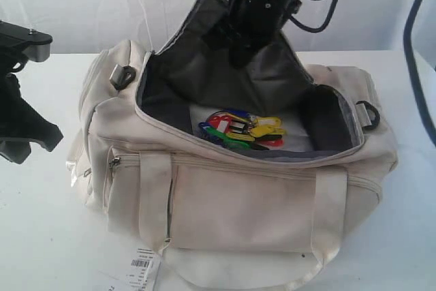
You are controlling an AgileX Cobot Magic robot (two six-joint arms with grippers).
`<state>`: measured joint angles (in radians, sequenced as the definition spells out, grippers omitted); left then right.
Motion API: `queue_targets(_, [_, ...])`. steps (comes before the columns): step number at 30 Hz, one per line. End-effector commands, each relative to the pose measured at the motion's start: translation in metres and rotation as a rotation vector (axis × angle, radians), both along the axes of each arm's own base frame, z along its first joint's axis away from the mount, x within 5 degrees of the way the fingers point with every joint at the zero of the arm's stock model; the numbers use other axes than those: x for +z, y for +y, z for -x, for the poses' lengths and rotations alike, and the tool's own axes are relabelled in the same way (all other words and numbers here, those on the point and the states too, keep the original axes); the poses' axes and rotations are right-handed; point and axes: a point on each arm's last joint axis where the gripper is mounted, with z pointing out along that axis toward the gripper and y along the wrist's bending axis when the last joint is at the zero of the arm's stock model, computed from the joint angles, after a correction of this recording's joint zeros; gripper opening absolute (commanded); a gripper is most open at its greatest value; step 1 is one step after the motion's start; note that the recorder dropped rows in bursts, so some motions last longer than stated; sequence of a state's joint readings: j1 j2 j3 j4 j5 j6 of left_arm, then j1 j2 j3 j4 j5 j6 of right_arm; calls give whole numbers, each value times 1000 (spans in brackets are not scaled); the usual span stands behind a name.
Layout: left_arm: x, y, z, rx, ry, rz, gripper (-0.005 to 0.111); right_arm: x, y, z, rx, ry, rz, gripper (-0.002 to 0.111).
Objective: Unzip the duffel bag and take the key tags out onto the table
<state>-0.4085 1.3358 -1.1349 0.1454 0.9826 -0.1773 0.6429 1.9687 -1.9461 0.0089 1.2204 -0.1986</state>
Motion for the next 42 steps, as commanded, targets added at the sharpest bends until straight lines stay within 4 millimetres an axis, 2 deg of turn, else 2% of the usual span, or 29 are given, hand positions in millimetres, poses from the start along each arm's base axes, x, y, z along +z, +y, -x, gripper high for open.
queue_targets(1, [0,1,5,6,22,6,0,-16,-24,-29,-188,-189,287,0])
queue_targets(4, [0,1,5,6,22,6,0,-32,-28,-42,-203,-251,417,0])
queue_targets(8, [0,1,5,6,22,6,0,-54,-25,-50,-194,-234,472,0])
queue_targets(9, [0,1,5,6,22,6,0,-57,-24,-51,-242,-231,454,0])
queue_targets(10, [0,1,5,6,22,6,0,-55,-25,-51,-265,-236,442,0])
queue_targets(12, [0,1,5,6,22,6,0,-38,-24,-50,-296,-298,373,0])
queue_targets(13, [0,1,5,6,22,6,0,-23,-20,-46,-288,-327,277,0])
queue_targets(14, [0,1,5,6,22,6,0,-18,-17,-43,-283,-332,234,0])
queue_targets(15, [0,1,5,6,22,6,0,-7,-9,-37,-252,-340,139,0])
queue_targets(17, [0,1,4,6,22,10,0,-5,5,-35,-219,-344,8,0])
queue_targets(21, [0,1,4,6,22,10,0,-26,39,-51,-180,-378,-271,0])
queue_targets(23, [0,1,4,6,22,10,0,-43,54,-60,-194,-366,-408,0])
queue_targets(24, [0,1,4,6,22,10,0,-57,62,-62,-227,-306,-475,0])
queue_targets(26, [0,1,4,6,22,10,0,-75,65,-58,-196,-203,-435,0])
queue_targets(28, [0,1,4,6,22,10,0,-79,62,-53,-114,-175,-335,0])
queue_targets(31, [0,1,4,6,22,10,0,-63,53,-43,12,-183,-216,0])
queue_targets(35, [0,1,5,6,23,8,0,-15,36,-23,38,-208,-192,0])
queue_targets(38, [0,1,5,6,25,7,0,13,21,-4,43,-165,-165,0])
queue_targets(40, [0,1,5,6,25,7,0,22,14,8,63,-109,-137,0])
queue_targets(42, [0,1,5,6,25,7,0,19,8,18,75,-22,-83,0])
